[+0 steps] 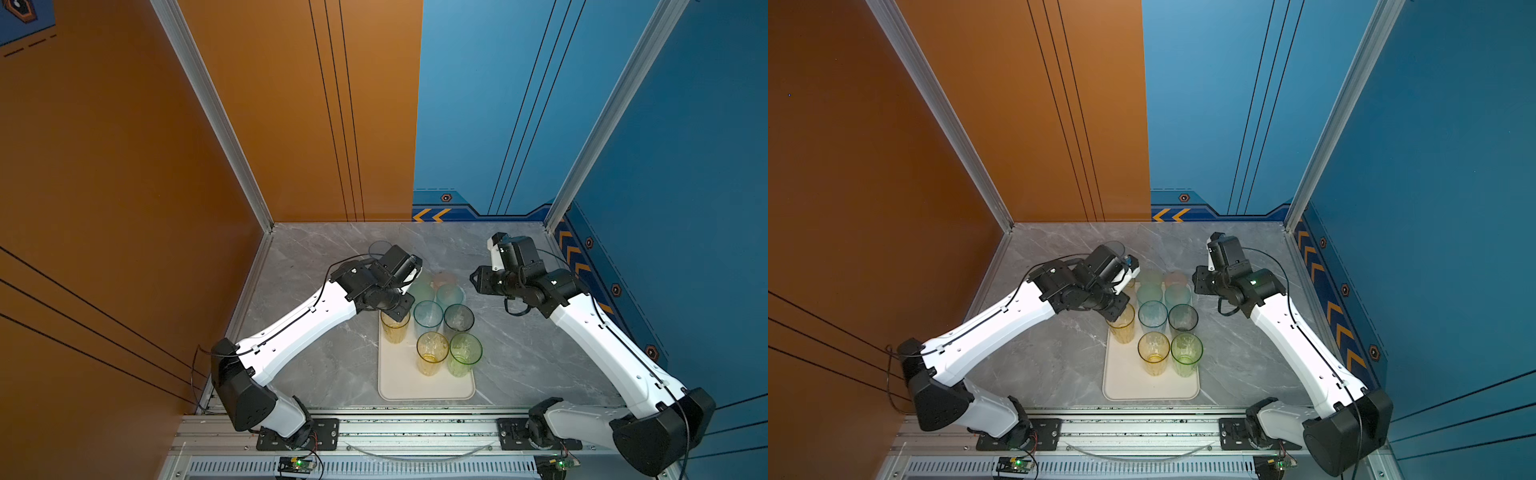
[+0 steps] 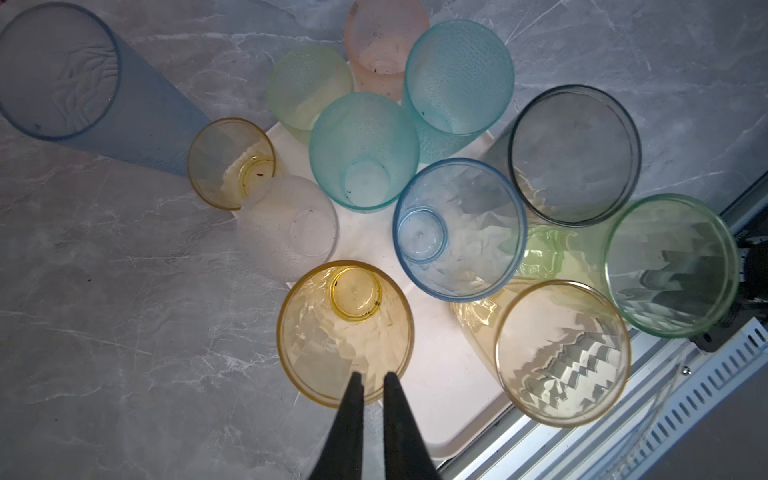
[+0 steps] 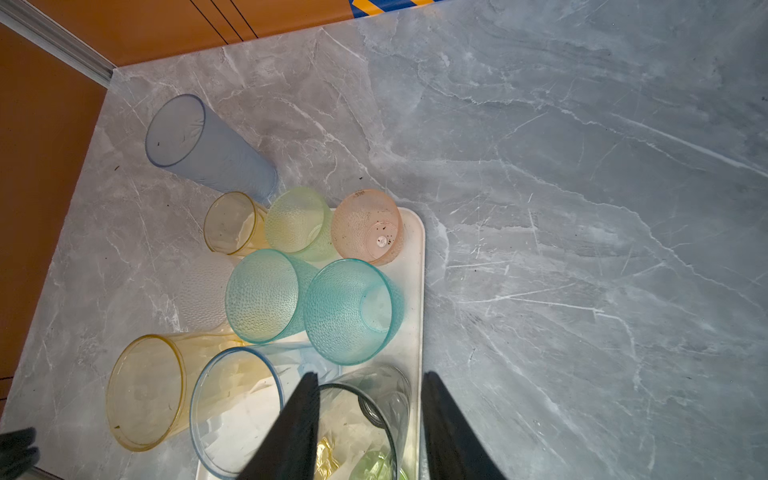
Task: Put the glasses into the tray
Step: 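Open the left gripper and raise it off the tray toward the pale-blue glass, then lower the left gripper into the tall pale-blue glass beside the tray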
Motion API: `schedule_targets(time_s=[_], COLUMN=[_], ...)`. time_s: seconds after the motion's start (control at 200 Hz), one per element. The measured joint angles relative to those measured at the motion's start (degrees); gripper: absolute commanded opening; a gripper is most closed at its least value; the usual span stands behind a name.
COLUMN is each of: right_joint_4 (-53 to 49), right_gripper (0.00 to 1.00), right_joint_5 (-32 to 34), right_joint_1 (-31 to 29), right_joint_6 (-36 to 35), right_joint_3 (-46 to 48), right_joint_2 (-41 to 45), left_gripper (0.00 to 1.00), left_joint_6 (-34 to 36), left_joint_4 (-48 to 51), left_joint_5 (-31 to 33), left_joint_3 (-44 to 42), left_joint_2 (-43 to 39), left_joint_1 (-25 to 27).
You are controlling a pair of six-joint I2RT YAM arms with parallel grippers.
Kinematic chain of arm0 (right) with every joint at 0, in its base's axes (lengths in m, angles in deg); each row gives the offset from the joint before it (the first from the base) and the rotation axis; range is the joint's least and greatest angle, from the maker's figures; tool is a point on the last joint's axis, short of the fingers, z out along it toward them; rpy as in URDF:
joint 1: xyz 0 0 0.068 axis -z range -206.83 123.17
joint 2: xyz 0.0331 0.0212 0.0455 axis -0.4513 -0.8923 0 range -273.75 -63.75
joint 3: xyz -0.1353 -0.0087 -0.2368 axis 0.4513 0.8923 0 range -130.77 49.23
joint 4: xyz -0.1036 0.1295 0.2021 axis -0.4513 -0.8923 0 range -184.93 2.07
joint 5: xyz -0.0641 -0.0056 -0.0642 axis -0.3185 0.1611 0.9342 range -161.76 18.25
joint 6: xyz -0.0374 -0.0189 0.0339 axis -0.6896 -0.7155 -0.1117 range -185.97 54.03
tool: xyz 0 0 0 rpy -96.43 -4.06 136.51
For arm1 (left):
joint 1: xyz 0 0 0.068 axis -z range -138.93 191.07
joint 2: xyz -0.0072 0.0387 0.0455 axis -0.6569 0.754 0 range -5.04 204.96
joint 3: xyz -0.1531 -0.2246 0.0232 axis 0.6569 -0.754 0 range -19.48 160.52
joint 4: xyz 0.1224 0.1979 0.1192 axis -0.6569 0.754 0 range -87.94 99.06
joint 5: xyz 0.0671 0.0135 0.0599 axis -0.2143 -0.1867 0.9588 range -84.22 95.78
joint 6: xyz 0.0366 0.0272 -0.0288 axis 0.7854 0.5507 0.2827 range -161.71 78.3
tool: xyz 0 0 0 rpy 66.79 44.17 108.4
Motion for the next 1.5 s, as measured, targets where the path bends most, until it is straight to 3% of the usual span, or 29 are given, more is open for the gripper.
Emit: schedule_targets(time_s=[0.486, 0.896, 1.157, 1.497], right_joint_4=[1.38, 0.76, 0.15, -0.28], right_gripper=[0.40, 0.40, 0.41, 0.42], right_joint_5=[-1.09, -1.25, -1.60, -3.87], right_joint_1=[0.00, 0.28, 1.05, 3.45], right_joint_6=[0.02, -1.25, -2.71, -4.24], right_joint_3=[0.00, -2.36, -5.75, -8.55], right_joint_2=[-1.99, -4.02, -7.45, -10.99], left_gripper=[0.13, 0.13, 0.20, 0.20], left_joint_6=[-1.33, -2.67, -3.89, -4.59], left_joint_4=[-2.97, -6.62, -8.37, -10.93], left_joint_5=[0.39, -0.66, -2.25, -4.00], left_joint_3=[3.08, 6.86, 12.11, 20.15], left_joint_2=[0.17, 8.07, 15.15, 24.79], left_joint_1=[-14.78, -23.28, -26.25, -27.41])
